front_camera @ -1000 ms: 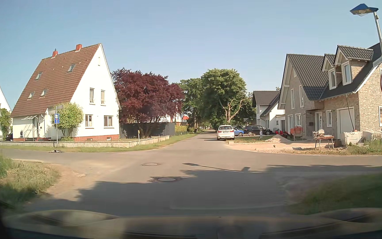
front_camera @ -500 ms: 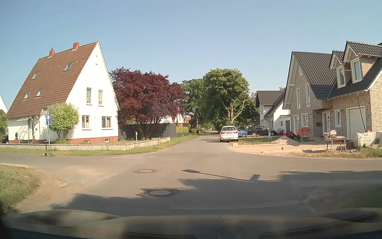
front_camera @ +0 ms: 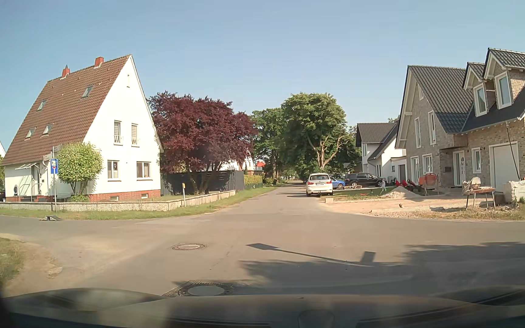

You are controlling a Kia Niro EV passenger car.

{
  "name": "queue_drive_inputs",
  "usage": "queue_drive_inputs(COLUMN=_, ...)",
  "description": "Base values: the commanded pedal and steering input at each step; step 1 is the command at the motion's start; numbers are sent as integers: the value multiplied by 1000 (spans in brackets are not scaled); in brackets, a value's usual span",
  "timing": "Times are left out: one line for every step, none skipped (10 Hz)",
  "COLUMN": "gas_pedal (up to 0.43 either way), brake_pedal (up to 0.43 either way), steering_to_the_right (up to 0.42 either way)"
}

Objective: Follow the waypoints while adhering to traffic rules and regulations

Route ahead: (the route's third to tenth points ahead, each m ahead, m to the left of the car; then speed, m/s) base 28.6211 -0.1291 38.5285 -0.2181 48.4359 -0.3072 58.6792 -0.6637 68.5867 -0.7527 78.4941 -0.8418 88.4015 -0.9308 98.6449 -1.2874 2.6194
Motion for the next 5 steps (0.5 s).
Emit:
queue_drive_inputs(gas_pedal=0, brake_pedal=24, steering_to_the_right=-22)
queue_drive_inputs(gas_pedal=0, brake_pedal=30, steering_to_the_right=-19)
queue_drive_inputs(gas_pedal=0, brake_pedal=30, steering_to_the_right=-16)
queue_drive_inputs(gas_pedal=0, brake_pedal=37, steering_to_the_right=-11)
queue_drive_inputs(gas_pedal=0, brake_pedal=37, steering_to_the_right=-9)
